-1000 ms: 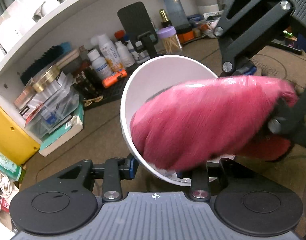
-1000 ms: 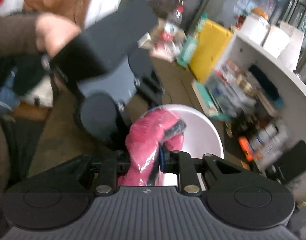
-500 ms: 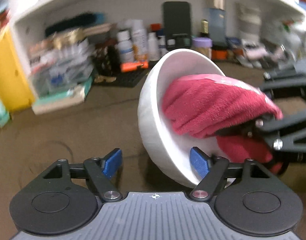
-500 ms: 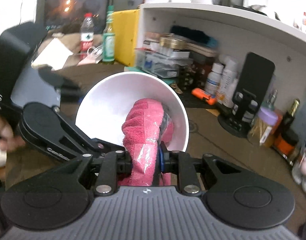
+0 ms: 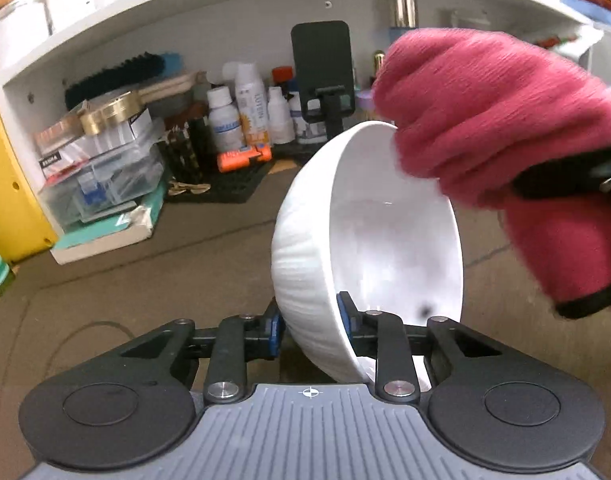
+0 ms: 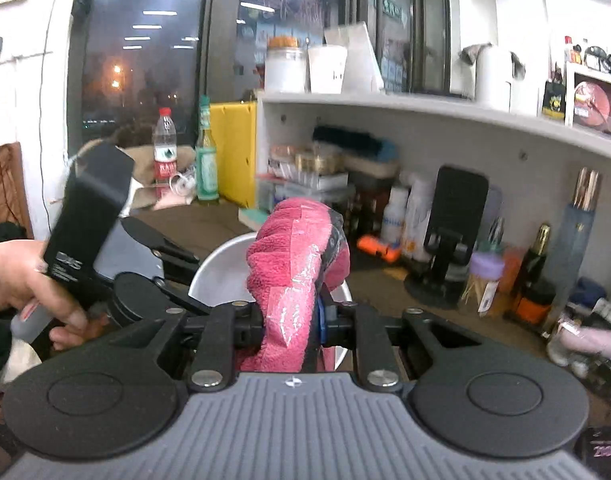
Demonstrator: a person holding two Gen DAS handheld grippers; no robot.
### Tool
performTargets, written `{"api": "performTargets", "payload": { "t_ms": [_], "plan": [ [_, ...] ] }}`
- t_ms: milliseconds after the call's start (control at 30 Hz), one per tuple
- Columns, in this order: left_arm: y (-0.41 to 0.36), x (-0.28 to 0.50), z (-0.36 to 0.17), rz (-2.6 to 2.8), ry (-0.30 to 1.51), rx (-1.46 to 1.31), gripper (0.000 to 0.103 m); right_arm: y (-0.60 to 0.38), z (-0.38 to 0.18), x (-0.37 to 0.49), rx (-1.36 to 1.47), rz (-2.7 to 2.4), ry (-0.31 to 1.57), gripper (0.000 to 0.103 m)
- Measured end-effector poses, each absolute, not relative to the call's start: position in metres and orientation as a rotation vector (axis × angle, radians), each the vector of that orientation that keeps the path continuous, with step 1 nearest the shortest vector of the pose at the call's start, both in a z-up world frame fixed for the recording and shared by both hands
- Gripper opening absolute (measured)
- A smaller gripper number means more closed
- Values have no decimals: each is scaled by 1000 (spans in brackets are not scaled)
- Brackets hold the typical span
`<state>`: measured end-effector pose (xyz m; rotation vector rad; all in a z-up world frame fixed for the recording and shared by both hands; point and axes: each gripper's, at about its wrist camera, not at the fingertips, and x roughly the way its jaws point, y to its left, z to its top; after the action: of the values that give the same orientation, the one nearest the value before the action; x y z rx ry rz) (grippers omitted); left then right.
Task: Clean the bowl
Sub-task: 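Wipe the bowl inner wall with the towel in the right gripper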
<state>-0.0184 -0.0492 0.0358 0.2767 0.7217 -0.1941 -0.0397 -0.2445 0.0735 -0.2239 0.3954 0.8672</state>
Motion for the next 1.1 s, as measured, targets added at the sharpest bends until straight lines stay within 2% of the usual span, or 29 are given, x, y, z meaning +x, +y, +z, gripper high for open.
{"api": "performTargets", "payload": {
  "t_ms": [200, 300, 633, 800, 867, 933, 1000, 1100],
  "plan": [
    [-57, -28, 40, -215, 732, 402, 27, -216, 44, -26, -374, 857, 562, 20],
    [-64, -32, 39, -212, 730, 472, 30, -201, 43, -9, -397, 844, 588, 20],
    [-60, -28, 36, -252, 747, 530, 33, -174, 58, -37, -587, 1011, 290, 20],
    [-61, -28, 34, -235, 738, 509, 35, -196, 39, -13, -458, 875, 471, 20],
    [-65, -29, 32, -215, 725, 510, 41, -205, 32, -8, -355, 876, 515, 20],
    [-70, -29, 31, -189, 711, 502, 42, -205, 30, -6, -338, 861, 523, 20],
    [-74, -25, 30, -151, 712, 450, 57, -204, 28, -4, -335, 852, 526, 20],
    [-76, -24, 25, -119, 712, 409, 67, -206, 24, 0, -322, 852, 533, 20]
  ]
}}
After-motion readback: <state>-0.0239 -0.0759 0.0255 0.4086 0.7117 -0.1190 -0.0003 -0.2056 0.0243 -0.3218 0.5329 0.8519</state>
